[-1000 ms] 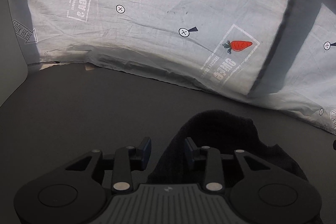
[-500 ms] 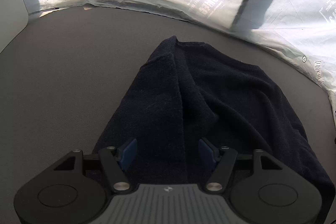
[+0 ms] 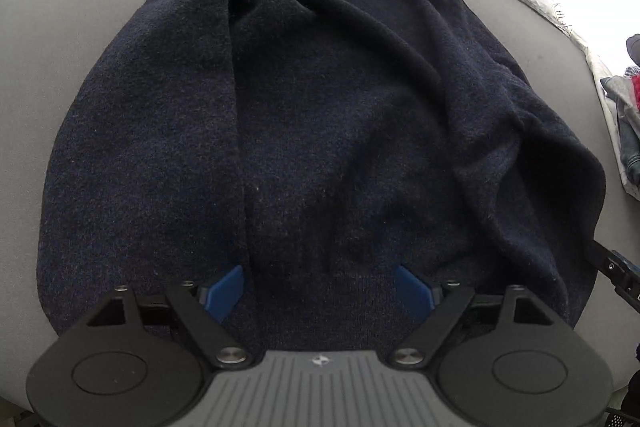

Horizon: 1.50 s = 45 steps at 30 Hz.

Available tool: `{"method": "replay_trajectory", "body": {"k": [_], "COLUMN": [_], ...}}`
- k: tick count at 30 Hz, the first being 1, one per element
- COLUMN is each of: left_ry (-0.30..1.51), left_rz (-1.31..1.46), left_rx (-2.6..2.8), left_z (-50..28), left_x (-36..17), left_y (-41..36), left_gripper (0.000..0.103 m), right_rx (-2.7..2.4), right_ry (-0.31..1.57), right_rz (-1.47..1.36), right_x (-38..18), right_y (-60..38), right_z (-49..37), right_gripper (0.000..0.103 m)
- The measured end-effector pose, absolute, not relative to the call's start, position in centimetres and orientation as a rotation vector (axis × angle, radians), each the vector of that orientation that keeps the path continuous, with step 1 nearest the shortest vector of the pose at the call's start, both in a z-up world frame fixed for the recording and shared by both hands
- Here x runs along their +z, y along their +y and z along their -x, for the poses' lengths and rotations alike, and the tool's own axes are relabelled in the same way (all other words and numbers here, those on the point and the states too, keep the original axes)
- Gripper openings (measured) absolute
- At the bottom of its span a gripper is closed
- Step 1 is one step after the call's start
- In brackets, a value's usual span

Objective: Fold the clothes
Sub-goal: 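Lower the navy sweater onto the table and open both tools, then grasp a sweater sleeve cuff with the right tool and lay it straight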

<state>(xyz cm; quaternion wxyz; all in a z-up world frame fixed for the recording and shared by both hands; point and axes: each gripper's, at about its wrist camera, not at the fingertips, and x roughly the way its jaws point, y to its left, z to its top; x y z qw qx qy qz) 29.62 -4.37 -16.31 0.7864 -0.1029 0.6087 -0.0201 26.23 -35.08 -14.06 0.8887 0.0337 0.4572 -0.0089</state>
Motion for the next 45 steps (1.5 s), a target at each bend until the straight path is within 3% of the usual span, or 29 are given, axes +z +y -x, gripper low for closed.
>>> {"method": "replay_trajectory", "body": {"k": [9,14,18,23,27,30,32,35,38,43,44,45], "left_ry": [1.319,1.316,1.318,1.343,1.351,1.349,1.347,1.348,1.347,1.343,1.344,1.345], "left_rz": [0.112,0.154,0.206,0.136,0.083,0.085,0.083,0.064,0.046,0.043,0.04,0.035], "left_rx": [-0.031,0.019,0.073,0.109,0.115,0.109,0.101,0.083,0.071,0.067,0.069,0.072], "left_z": [-27.9,-28.0,-28.6,-29.1,-29.1,-29.0,-29.0,-28.8,-28.7,-28.6,-28.7,-28.7], "left_x": [-18.8,-18.9,-18.8,-19.0,-19.2,-19.1,-19.1,-19.1,-19.0,-18.9,-18.9,-18.9], "left_y": [-6.8,-6.8,-6.6,-8.0,-8.9,-8.9,-8.9,-9.1,-9.3,-9.6,-9.7,-9.8], "left_gripper": [0.103,0.103,0.103,0.103,0.103,0.103,0.103,0.103,0.103,0.103,0.103,0.103], "right_rx": [0.117,0.131,0.056,-0.177,-0.226,-0.141,-0.053,0.04,0.03,-0.143,-0.187,-0.231], "right_ry": [1.035,0.948,0.773,0.511,0.483,0.651,0.82,0.928,0.886,0.715,0.711,0.706], "right_rz": [-0.023,0.127,0.395,0.663,0.791,0.697,0.569,0.475,0.379,0.074,0.01,-0.054], "right_x": [-17.1,-17.3,-15.8,-13.3,-14.6,-16.8,-18.2,-19.2,-17.8,-13.8,-13.6,-13.5], "right_y": [-34.2,-33.5,-32.9,-34.3,-34.8,-35.5,-36.1,-36.4,-37.3,-41.5,-42.6,-43.7], "right_z": [-24.9,-23.5,-22.4,-22.2,-22.3,-22.1,-22.0,-21.4,-21.5,-21.9,-22.1,-22.3], "right_gripper": [0.053,0.018,0.007,0.007,0.008,0.008,0.014,0.017,0.032,0.047,0.056,0.059]}}
